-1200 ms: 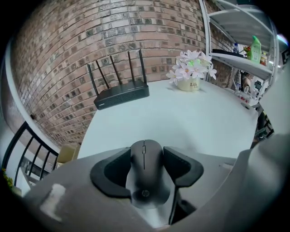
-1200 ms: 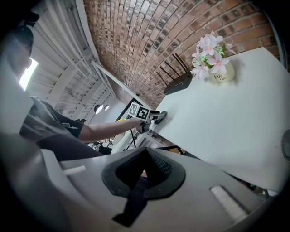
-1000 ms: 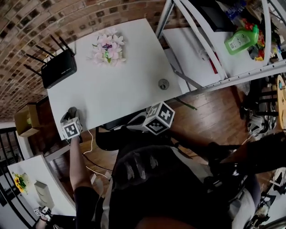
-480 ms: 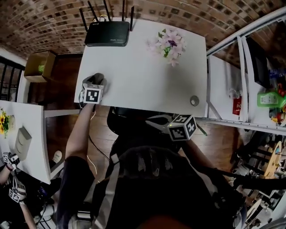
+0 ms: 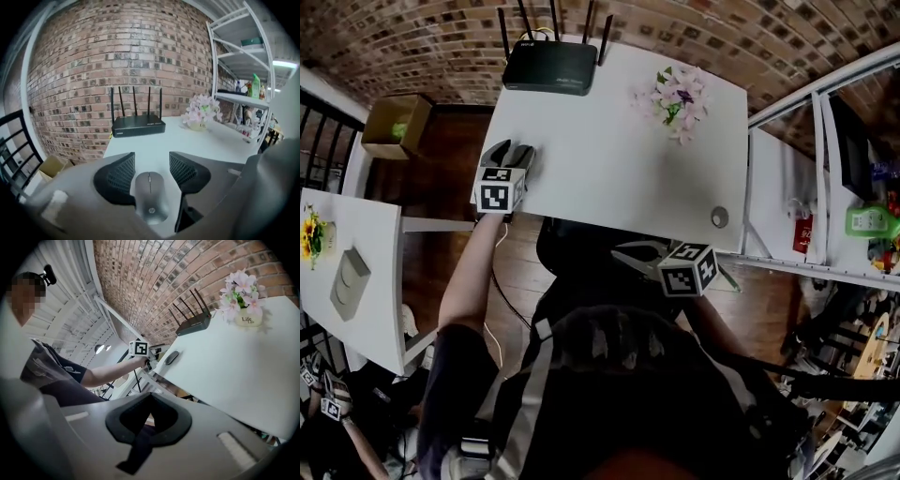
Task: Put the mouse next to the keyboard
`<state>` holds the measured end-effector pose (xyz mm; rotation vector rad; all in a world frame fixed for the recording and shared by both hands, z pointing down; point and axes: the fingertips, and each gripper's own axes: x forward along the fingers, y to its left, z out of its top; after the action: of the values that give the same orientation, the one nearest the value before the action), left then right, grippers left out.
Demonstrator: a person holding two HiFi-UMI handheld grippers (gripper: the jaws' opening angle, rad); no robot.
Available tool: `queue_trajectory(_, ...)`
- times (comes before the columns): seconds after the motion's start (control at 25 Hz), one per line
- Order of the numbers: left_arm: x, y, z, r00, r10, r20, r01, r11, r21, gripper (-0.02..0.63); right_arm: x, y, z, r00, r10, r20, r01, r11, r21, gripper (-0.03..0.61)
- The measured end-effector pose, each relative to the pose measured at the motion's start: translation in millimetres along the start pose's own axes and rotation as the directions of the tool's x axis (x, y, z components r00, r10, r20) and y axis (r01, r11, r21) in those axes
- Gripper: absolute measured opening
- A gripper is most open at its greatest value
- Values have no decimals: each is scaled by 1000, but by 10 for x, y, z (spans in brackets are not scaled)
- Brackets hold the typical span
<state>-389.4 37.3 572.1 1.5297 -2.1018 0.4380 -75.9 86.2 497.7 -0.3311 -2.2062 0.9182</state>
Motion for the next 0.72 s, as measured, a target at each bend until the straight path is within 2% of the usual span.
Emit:
queue_trajectory(0.08,-179,-71,225,996,-43,80,45,999,-19,235,19,52,71,999,20,40,-20,1000,0,5)
queue_trajectory(0.16,-389,-186,473,984,-89,155,89,996,7,233,6,107,209,992,47,115,-47,999,-1,5)
queue_trajectory(0.28,-698,-454,823,946,-189,263,183,982,49,232,-82,177,469,967,75,241,-72,997,-24,5)
queue_trajectory(0.36,-871,-654,953,918,-250,309,242,968,64,217,-201,197,605,946,76,314,-66,997,-43,5)
queue_trajectory(0.4,-947,-760,981,905,-283,319,274,959,74,123,-273,204,661,935,75,346,-62,997,-46,5)
queue_trajectory(0.44,-1017,-881,990,891,-323,320,311,946,90,2,-347,213,713,924,72,376,-61,997,-43,5)
queue_trajectory(0.52,-1140,-1135,954,867,-399,298,376,917,132,2,-483,223,788,902,74,425,-69,997,-26,5)
queue_trajectory(0.56,-1188,-1245,918,865,-415,283,388,910,148,2,-544,218,805,893,79,443,-80,997,-17,5)
queue_trajectory(0.72,-1329,-1660,797,872,-426,242,395,904,166,2,-792,232,794,854,133,503,-141,990,-23,4)
